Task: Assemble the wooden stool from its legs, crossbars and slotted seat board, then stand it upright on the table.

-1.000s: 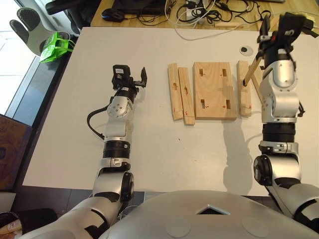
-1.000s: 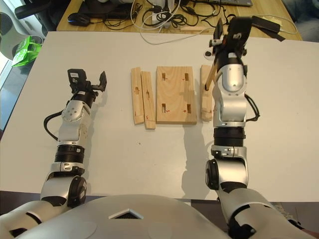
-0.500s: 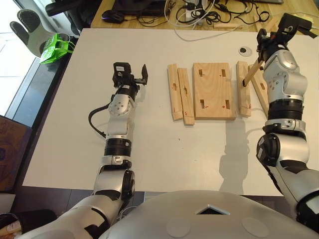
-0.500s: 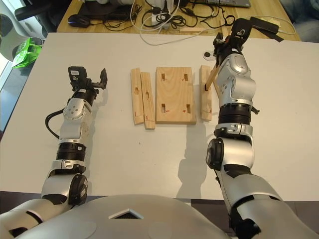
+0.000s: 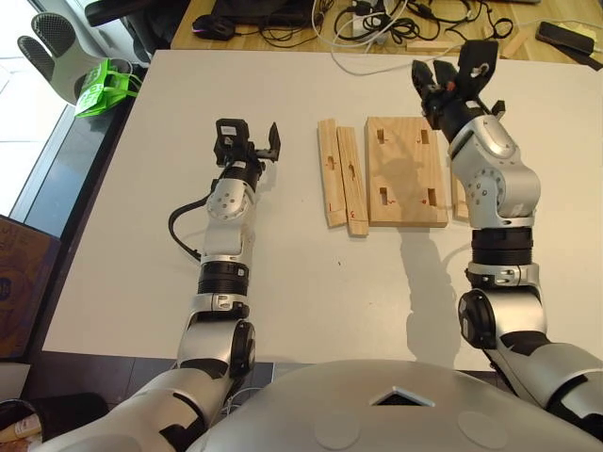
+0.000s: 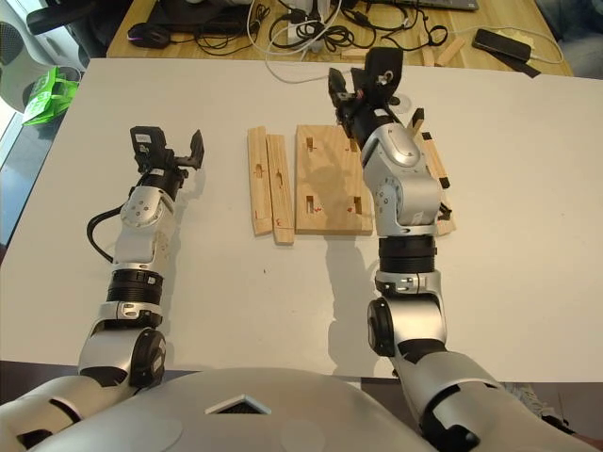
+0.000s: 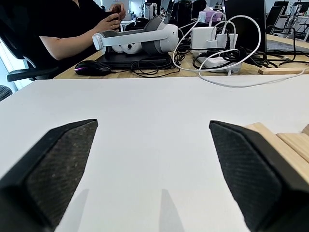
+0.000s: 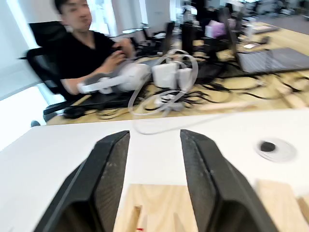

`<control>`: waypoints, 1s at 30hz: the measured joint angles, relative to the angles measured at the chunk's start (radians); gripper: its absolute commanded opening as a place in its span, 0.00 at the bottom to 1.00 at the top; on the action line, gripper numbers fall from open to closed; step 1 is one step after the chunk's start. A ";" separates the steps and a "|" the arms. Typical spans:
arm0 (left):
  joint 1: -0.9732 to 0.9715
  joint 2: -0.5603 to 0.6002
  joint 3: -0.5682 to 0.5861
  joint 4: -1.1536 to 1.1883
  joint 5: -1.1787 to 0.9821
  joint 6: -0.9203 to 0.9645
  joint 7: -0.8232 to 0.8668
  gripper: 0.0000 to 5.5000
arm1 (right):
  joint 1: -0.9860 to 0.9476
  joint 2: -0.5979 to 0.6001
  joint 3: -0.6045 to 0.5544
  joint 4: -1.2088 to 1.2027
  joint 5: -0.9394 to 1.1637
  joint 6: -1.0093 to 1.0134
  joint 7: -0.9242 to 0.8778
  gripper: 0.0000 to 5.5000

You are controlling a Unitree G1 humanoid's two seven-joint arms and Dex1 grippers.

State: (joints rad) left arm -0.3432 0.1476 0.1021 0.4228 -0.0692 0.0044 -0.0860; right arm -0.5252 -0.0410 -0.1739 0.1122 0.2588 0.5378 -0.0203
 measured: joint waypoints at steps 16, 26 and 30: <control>0.000 0.000 -0.001 -0.001 0.000 -0.002 0.005 0.78 | -0.008 -0.022 -0.173 0.099 -0.056 0.102 -0.267 0.35; 0.000 0.000 -0.003 0.000 0.000 -0.020 0.011 0.78 | -0.154 -0.166 -0.179 0.516 -0.050 0.111 -0.109 0.35; 0.000 0.000 -0.005 -0.001 0.006 -0.029 0.018 0.78 | -0.197 -0.209 -0.132 0.640 -0.078 0.044 -0.028 0.35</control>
State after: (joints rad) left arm -0.3429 0.1474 0.0972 0.4218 -0.0636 -0.0243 -0.0682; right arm -0.7222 -0.2505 -0.3061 0.7521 0.1812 0.5816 -0.0481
